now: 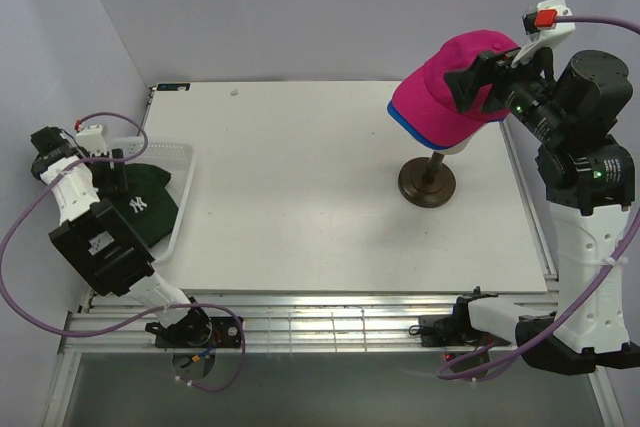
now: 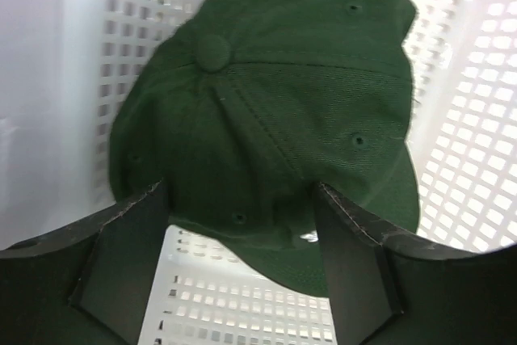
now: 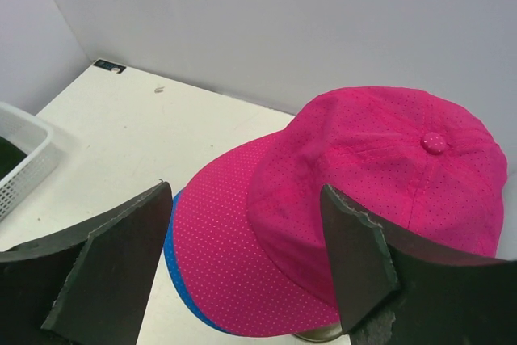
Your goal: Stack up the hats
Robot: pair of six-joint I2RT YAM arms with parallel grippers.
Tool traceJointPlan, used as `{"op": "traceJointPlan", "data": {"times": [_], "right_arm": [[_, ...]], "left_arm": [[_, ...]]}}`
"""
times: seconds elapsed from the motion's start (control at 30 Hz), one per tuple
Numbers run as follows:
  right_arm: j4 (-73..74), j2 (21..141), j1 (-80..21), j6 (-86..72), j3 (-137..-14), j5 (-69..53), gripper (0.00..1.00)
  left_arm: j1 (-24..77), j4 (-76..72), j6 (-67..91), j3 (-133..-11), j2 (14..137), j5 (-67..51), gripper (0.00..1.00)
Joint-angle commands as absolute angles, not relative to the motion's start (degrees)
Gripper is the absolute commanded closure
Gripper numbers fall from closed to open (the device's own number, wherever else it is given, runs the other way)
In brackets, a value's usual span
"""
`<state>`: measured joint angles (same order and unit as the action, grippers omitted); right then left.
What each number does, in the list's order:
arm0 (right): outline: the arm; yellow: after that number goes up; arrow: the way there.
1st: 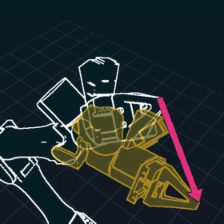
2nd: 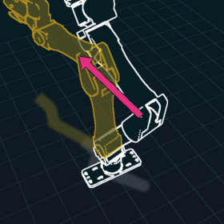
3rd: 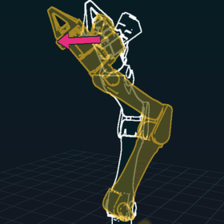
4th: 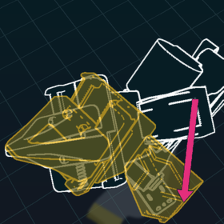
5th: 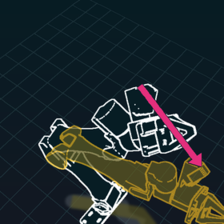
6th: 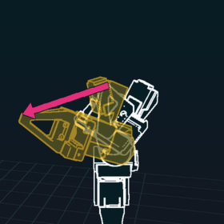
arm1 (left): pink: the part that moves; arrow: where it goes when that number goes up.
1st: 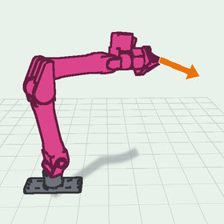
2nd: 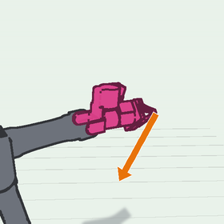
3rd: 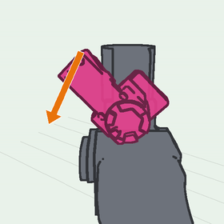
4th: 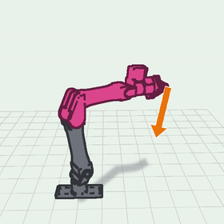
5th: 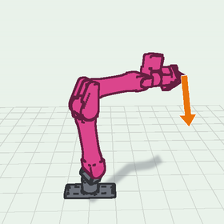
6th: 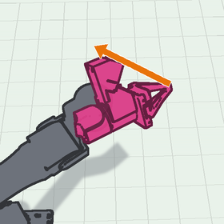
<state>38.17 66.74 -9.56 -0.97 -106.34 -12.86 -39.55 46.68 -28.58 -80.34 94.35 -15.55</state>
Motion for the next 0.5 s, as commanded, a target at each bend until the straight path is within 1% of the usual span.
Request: {"op": "traceJointPlan", "data": {"times": [0.0, 0.03, 0.1, 0.13, 0.23, 0.3, 0.33, 0.47], "right_arm": [[37.35, 65.48, -10.02, -0.26, -106.70, -10.46, 0.21], [37.44, 65.48, -10.02, -0.35, -106.53, -10.11, 0.21], [37.35, 65.39, -10.11, -0.26, -106.09, -10.02, 0.21], [37.27, 65.30, -10.19, -0.26, -105.82, -9.85, 0.22], [36.65, 64.95, -10.28, -0.26, -105.30, -9.23, 0.22], [36.12, 64.69, -10.37, -0.35, -105.03, -8.70, 0.23], [35.95, 64.51, -10.37, -0.26, -104.77, -8.35, 0.23], [36.38, 64.69, -10.37, 1.40, -104.77, -8.44, 0.23]], "left_arm": [[-38.94, 44.56, -28.39, -79.45, 91.05, -22.23, 0.20], [-38.85, 44.30, -28.13, -79.63, 91.05, -22.32, 0.26], [-38.94, 43.86, -28.12, -80.15, 91.66, -21.97, 0.34], [-38.94, 43.94, -28.04, -80.24, 92.02, -21.80, 0.43], [-38.94, 45.00, -28.21, -80.07, 93.34, -22.06, 0.60], [-38.94, 45.18, -28.13, -79.63, 93.43, -22.67, 0.89], [-38.85, 45.09, -27.43, -79.54, 93.34, -23.20, 1.00], [-38.85, 45.44, -26.99, -81.12, 92.20, -24.43, 1.00]]}}
